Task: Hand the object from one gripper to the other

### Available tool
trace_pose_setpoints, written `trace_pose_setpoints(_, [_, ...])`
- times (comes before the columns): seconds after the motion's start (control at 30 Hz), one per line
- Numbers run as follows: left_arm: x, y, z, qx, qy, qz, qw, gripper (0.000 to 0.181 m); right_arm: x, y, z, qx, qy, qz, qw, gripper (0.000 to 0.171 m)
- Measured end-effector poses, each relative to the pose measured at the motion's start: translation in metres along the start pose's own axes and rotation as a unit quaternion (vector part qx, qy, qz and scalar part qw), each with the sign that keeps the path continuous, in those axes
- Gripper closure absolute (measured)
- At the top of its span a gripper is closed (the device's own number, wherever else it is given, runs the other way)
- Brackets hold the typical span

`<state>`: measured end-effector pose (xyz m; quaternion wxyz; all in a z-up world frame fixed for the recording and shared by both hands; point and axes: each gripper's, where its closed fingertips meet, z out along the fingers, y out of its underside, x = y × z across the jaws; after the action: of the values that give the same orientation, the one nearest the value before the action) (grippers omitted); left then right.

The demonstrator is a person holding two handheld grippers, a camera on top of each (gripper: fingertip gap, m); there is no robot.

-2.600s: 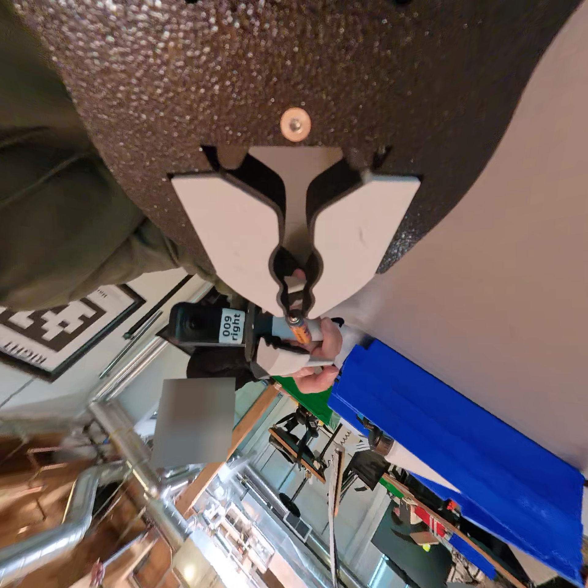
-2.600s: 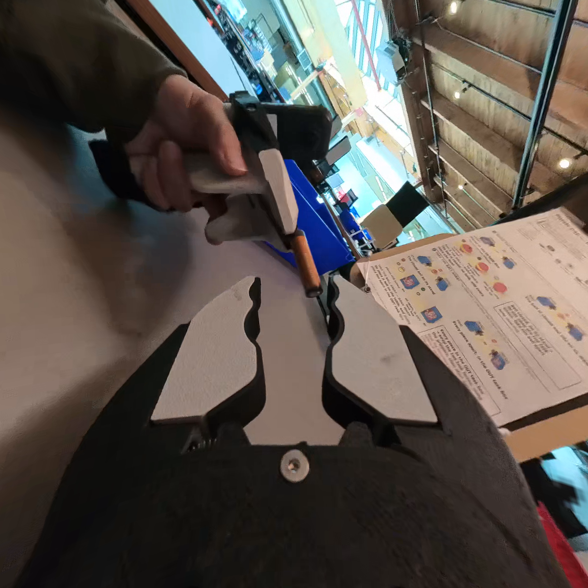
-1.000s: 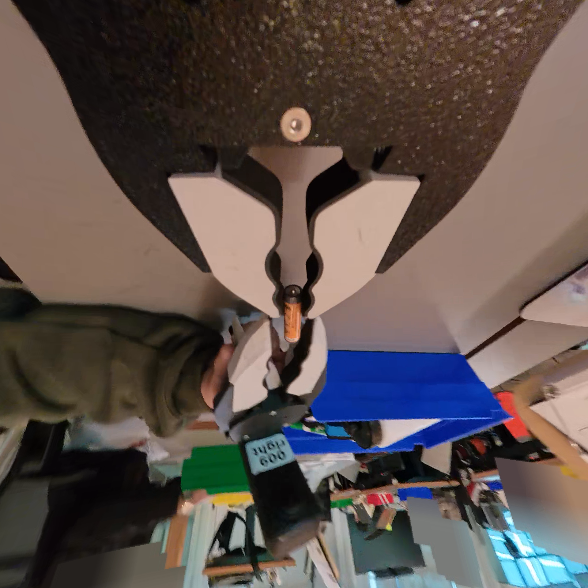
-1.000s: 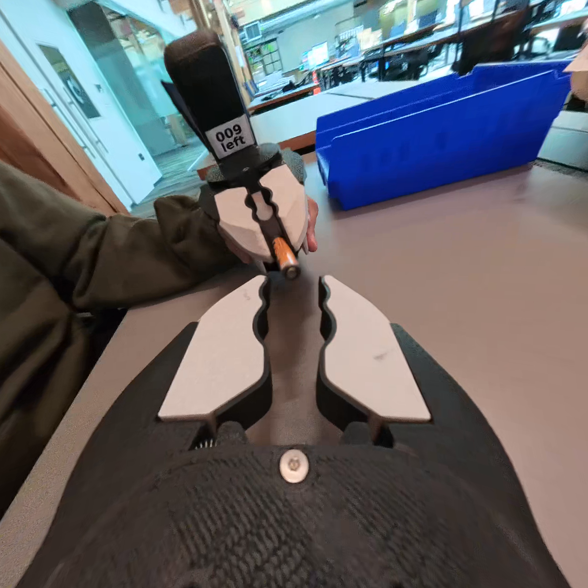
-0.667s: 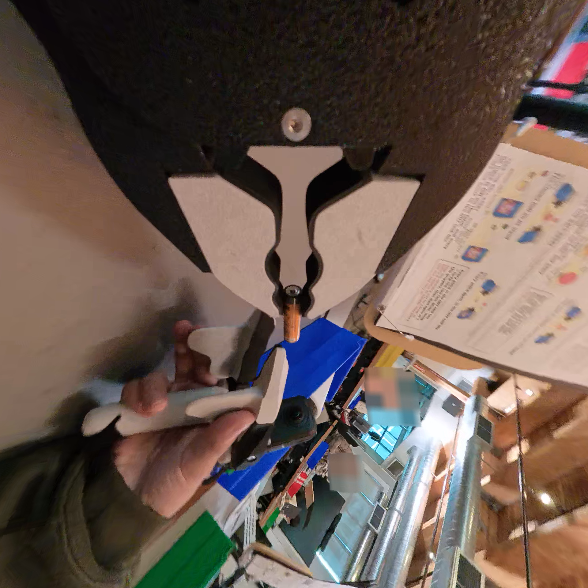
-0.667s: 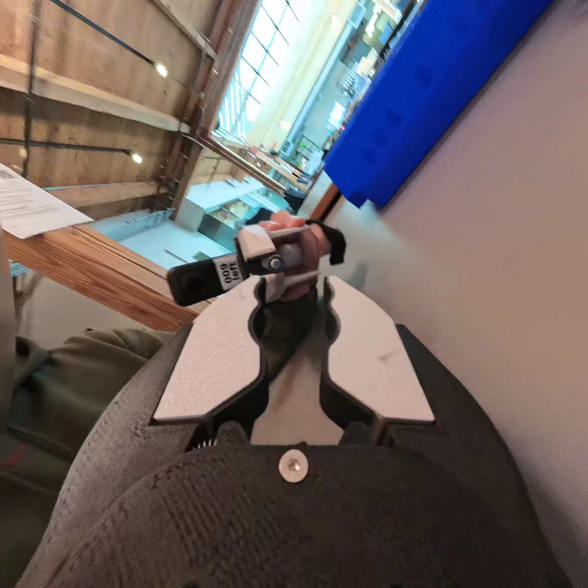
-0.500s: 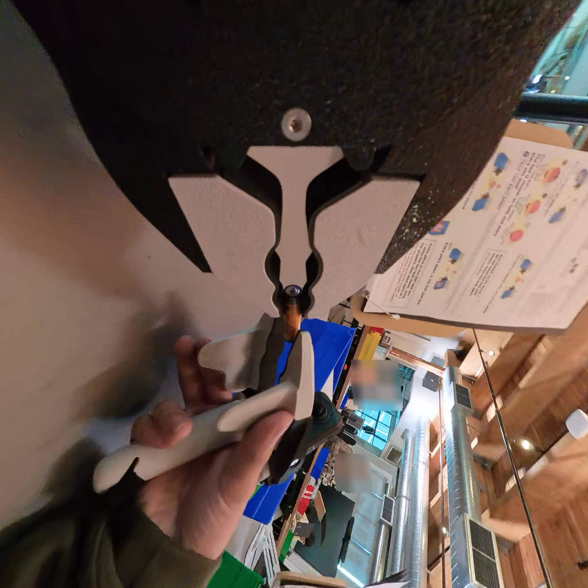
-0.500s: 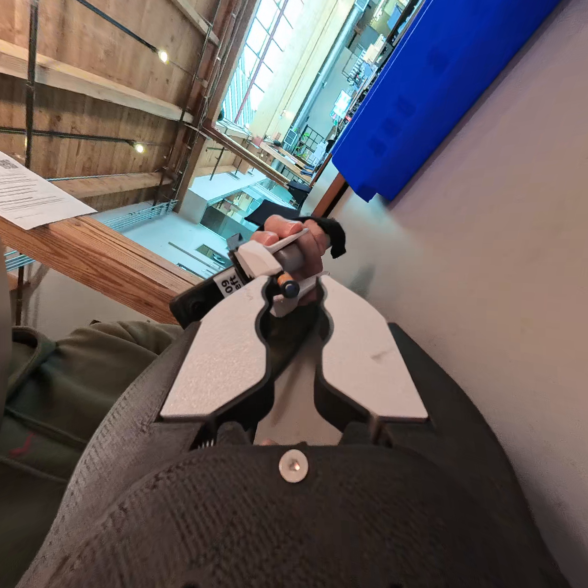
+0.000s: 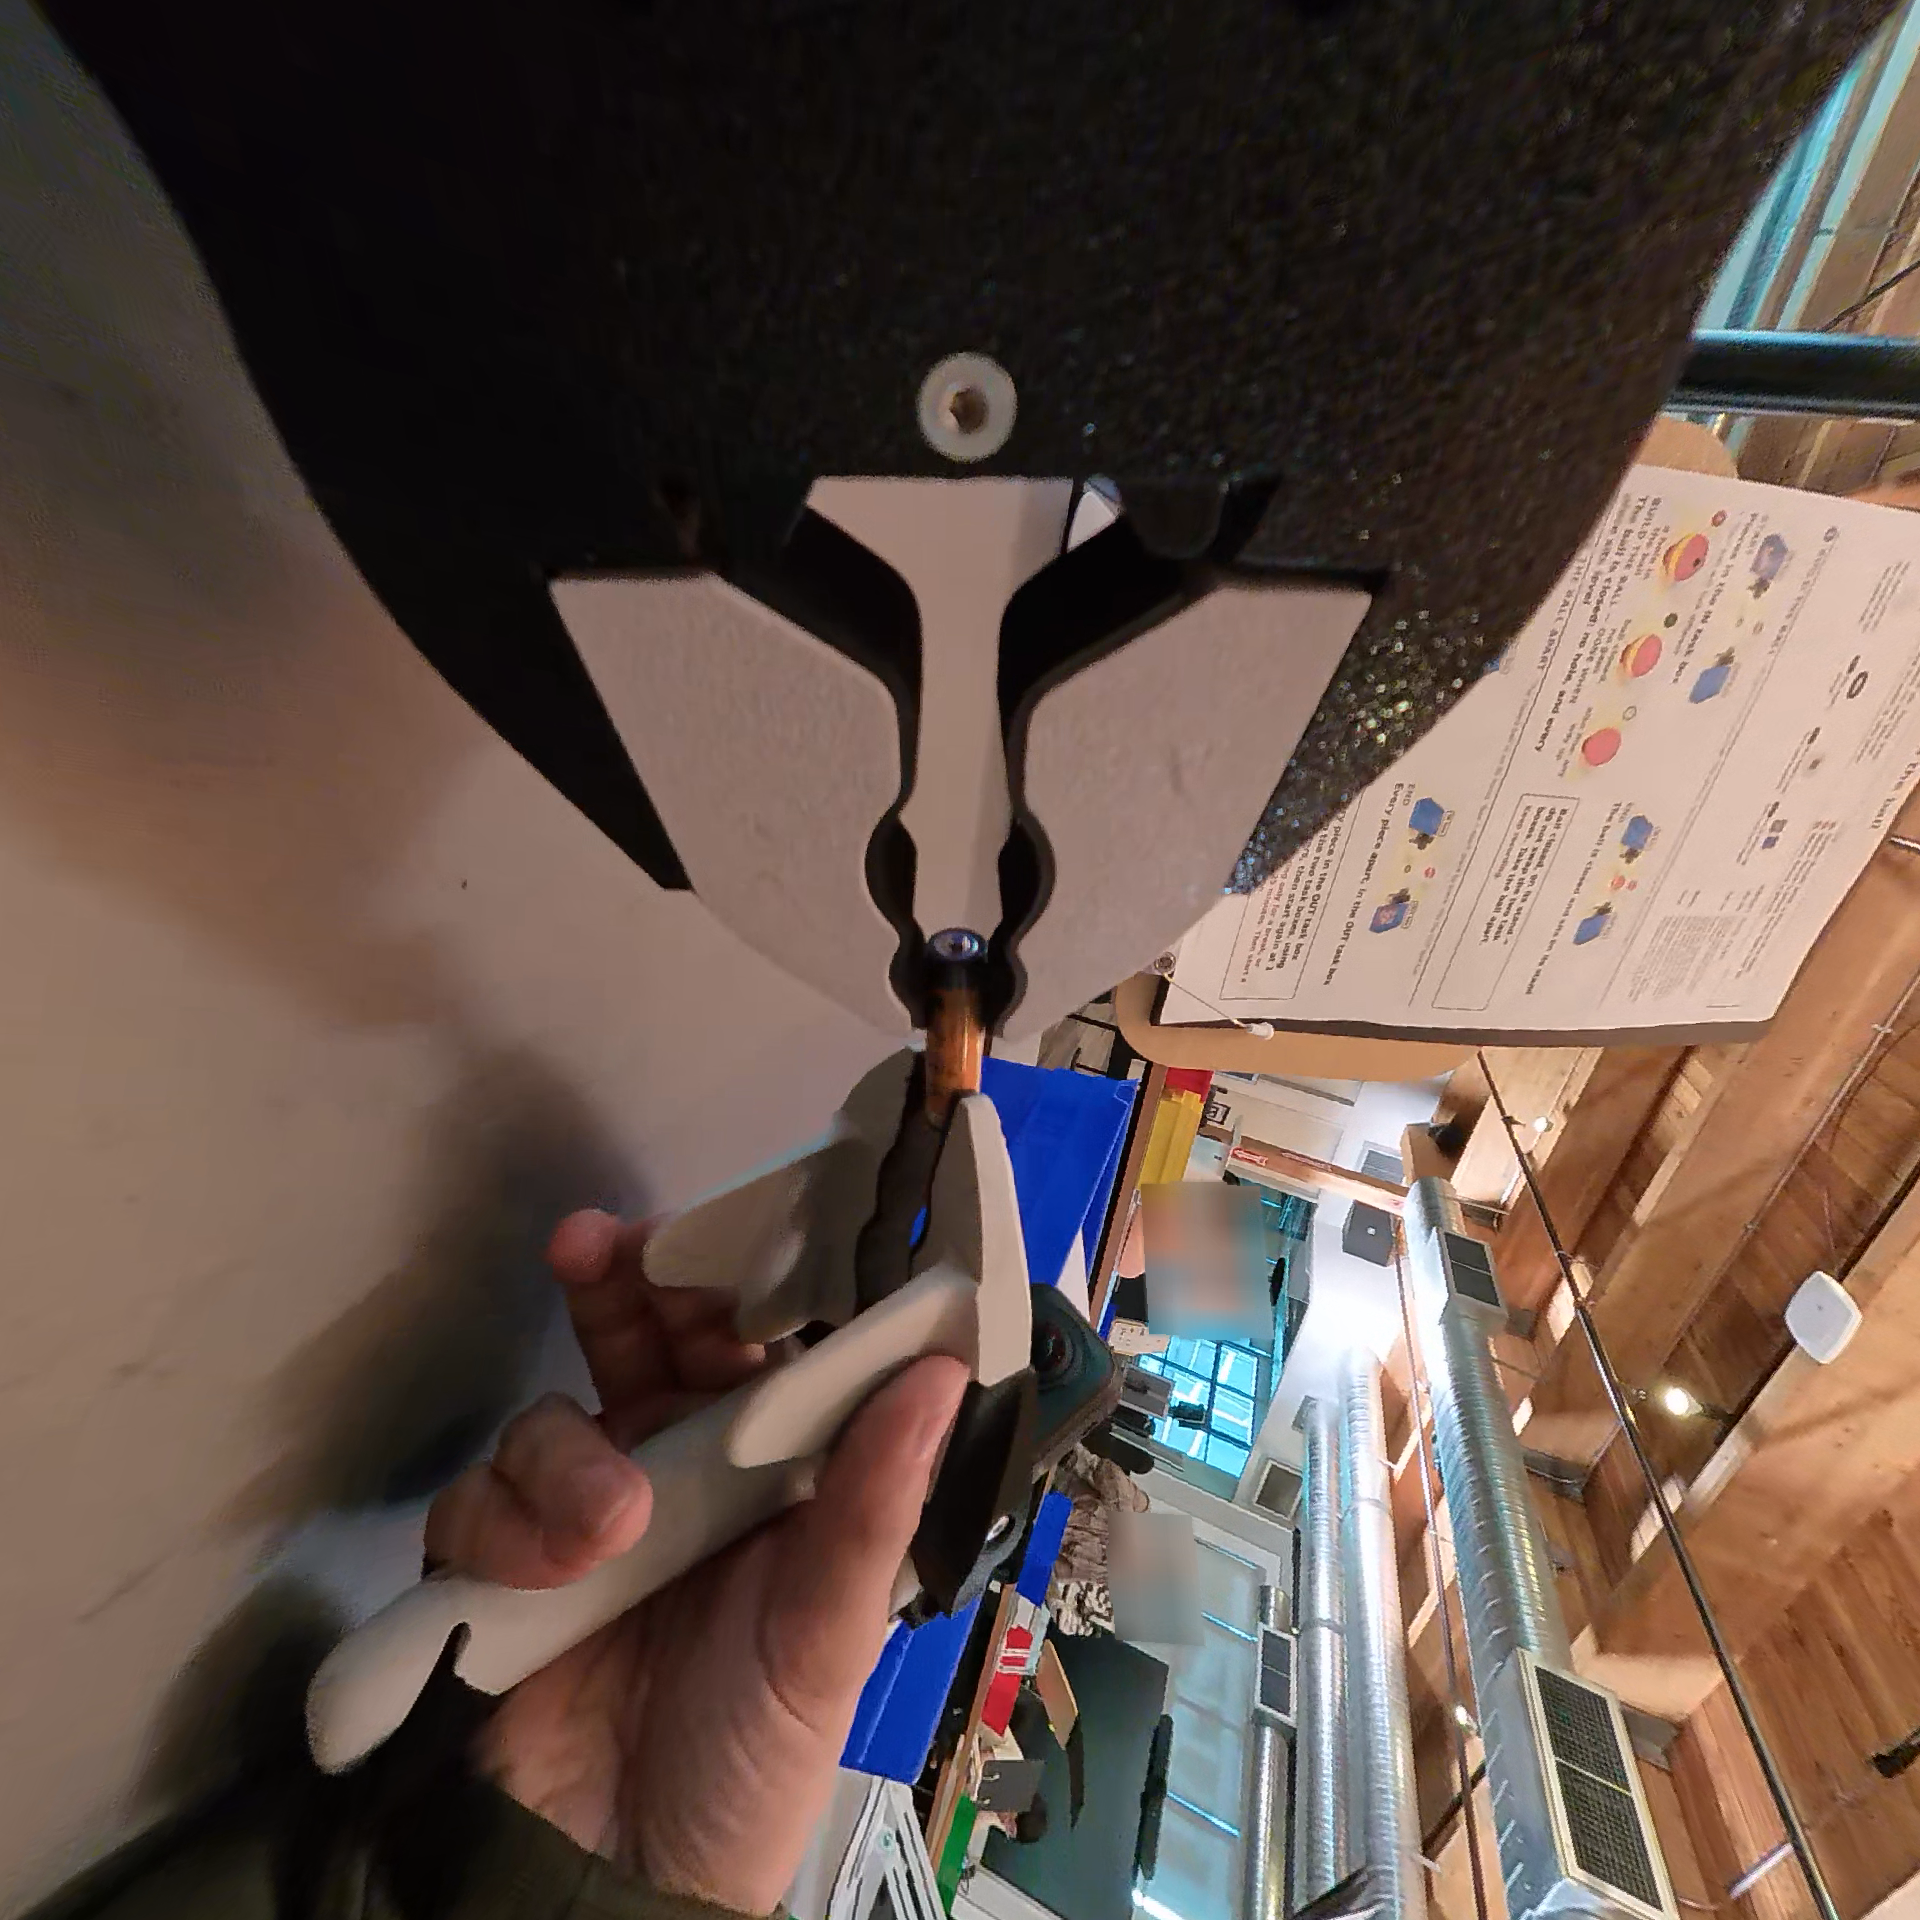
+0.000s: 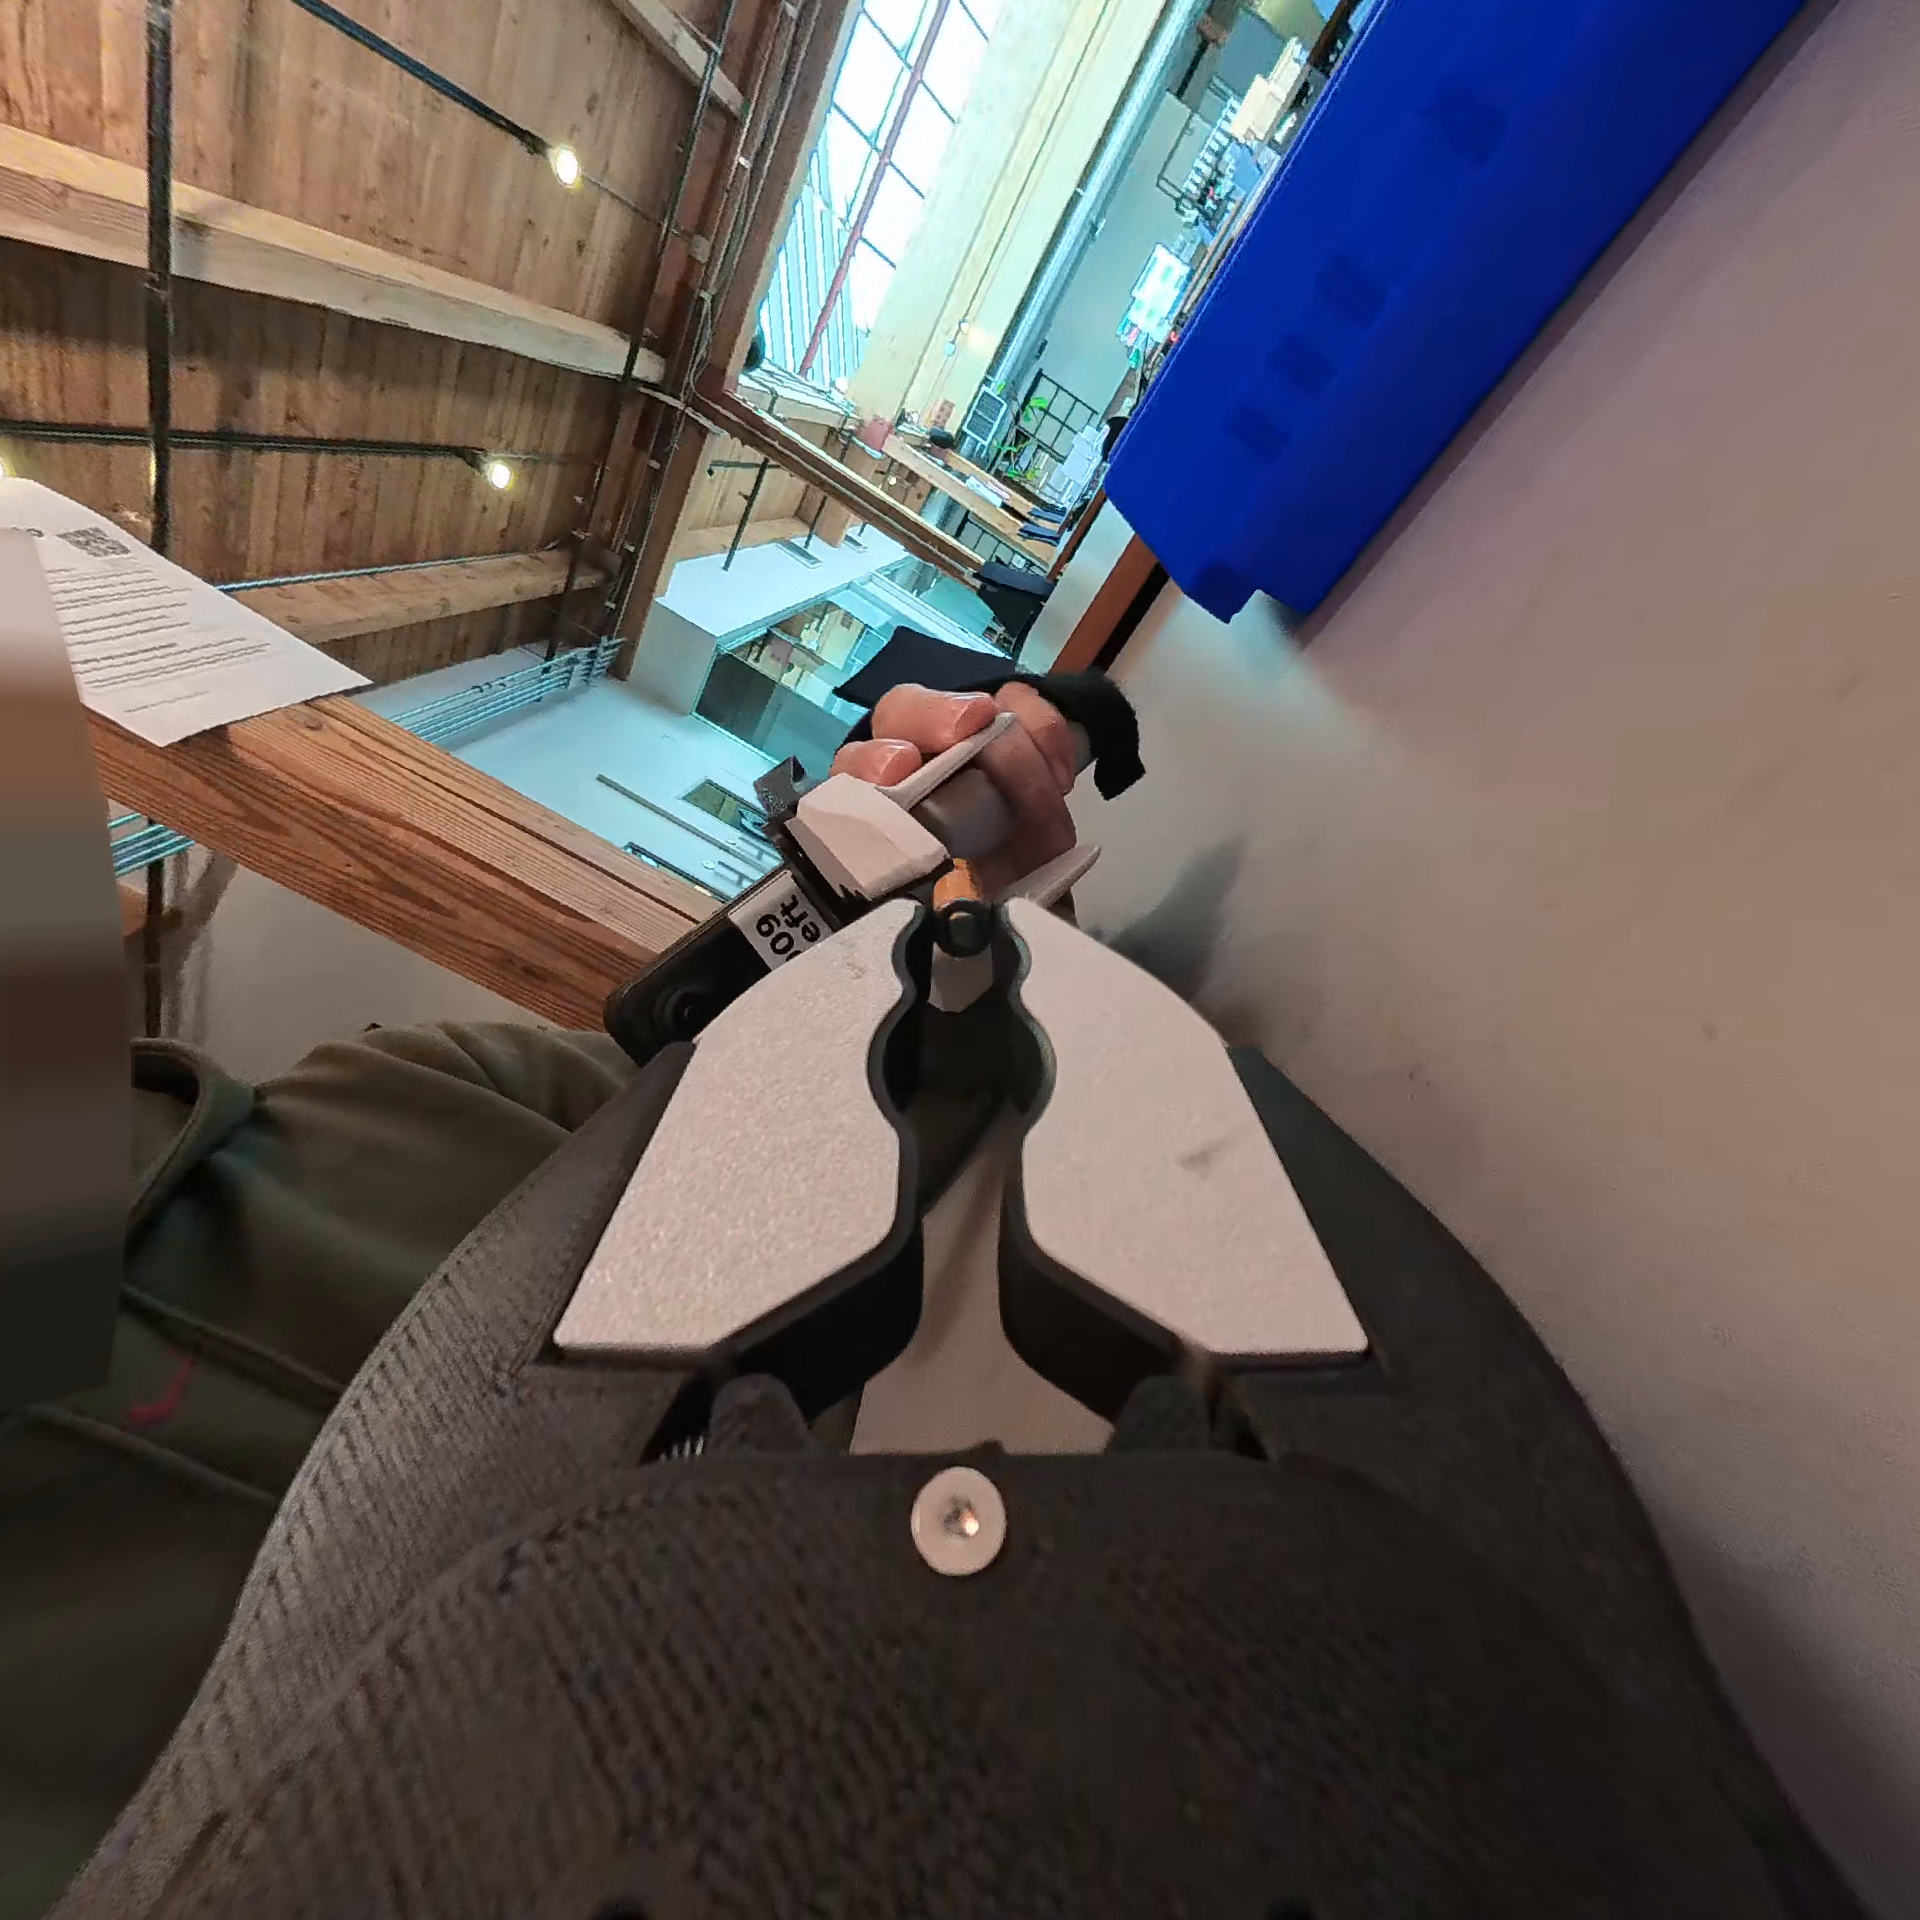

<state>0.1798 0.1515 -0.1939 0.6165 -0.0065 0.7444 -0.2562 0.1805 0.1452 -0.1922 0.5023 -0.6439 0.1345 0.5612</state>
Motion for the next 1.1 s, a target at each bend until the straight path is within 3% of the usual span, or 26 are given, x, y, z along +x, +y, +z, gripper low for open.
trace_pose_setpoints(0.17, [-0.003,0.002,0.001,-0.007,-0.008,-0.027,1.000,0.171,-0.001,-0.003,0.001,-0.008,0.006,-0.049,0.999,0.161])
trace_pose_setpoints(0.23, [-0.009,0.000,0.000,0.016,-0.018,-0.124,0.992,0.162,-0.005,-0.006,0.002,-0.010,0.017,-0.117,0.993,0.161])
trace_pose_setpoints(0.3, [-0.012,-0.001,0.000,0.041,0.009,-0.270,0.962,0.147,-0.006,-0.009,0.003,-0.018,0.053,-0.224,0.973,0.161])
trace_pose_setpoints(0.4, [-0.015,-0.001,-0.001,0.080,0.072,-0.490,0.865,0.132,-0.013,-0.011,0.006,-0.013,0.096,-0.431,0.897,0.161])
trace_pose_setpoints(0.5, [-0.020,-0.001,-0.003,0.120,0.141,-0.673,0.716,0.126,-0.025,-0.012,0.010,0.014,0.105,-0.558,0.823,0.161])
trace_pose_setpoints(0.6, [-0.022,-0.005,-0.010,0.164,0.210,-0.765,0.586,0.129,-0.022,-0.005,0.014,-0.008,0.118,-0.630,0.767,0.161])
trace_pose_setpoints(0.7, [-0.013,-0.011,-0.016,0.173,0.279,-0.799,0.504,0.142,-0.016,-0.003,0.016,-0.025,0.143,-0.670,0.728,0.161])
trace_pose_setpoints(0.97, [0.000,-0.011,-0.016,0.160,0.322,-0.823,0.440,0.158,-0.005,0.007,0.022,-0.076,0.158,-0.707,0.685,0.161])
trace_pose_setpoints(1.1, [0.001,-0.010,-0.017,0.166,0.326,-0.823,0.434,0.167,-0.004,0.008,0.022,-0.083,0.162,-0.707,0.683,0.161])
